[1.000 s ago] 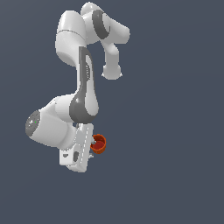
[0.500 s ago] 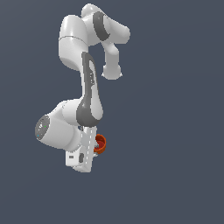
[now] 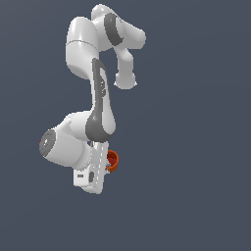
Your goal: Pick up the object and move it to a goal position.
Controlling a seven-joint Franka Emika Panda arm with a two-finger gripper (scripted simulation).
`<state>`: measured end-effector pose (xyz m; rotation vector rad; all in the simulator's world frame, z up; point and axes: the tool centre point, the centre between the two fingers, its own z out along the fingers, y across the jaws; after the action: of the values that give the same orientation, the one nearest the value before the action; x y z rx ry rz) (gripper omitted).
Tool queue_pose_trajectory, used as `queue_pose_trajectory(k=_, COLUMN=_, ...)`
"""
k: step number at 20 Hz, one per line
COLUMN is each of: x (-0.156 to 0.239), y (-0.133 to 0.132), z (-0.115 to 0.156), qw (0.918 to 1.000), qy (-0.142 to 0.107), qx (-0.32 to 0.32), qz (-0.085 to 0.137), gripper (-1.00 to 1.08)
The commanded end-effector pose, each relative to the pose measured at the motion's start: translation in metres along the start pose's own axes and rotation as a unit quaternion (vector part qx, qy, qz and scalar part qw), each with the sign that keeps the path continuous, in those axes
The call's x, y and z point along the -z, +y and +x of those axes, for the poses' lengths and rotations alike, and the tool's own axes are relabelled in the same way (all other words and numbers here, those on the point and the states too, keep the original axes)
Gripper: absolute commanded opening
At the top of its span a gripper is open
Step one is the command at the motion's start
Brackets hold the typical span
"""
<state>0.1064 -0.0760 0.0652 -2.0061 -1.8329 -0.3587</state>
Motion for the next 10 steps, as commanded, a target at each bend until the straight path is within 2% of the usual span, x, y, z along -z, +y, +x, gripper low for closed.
queue_pose_trajectory(k=1, x=0.000, y=0.000, z=0.000, qw=1.0000, qy=0.000, qx=0.000, qz=0.000, gripper=-1.00)
queue_pose_trajectory(k=10, x=0.015, y=-0.007, z=0.023, qw=1.0000, qy=-0.001, qx=0.000, qz=0.000, gripper=-1.00)
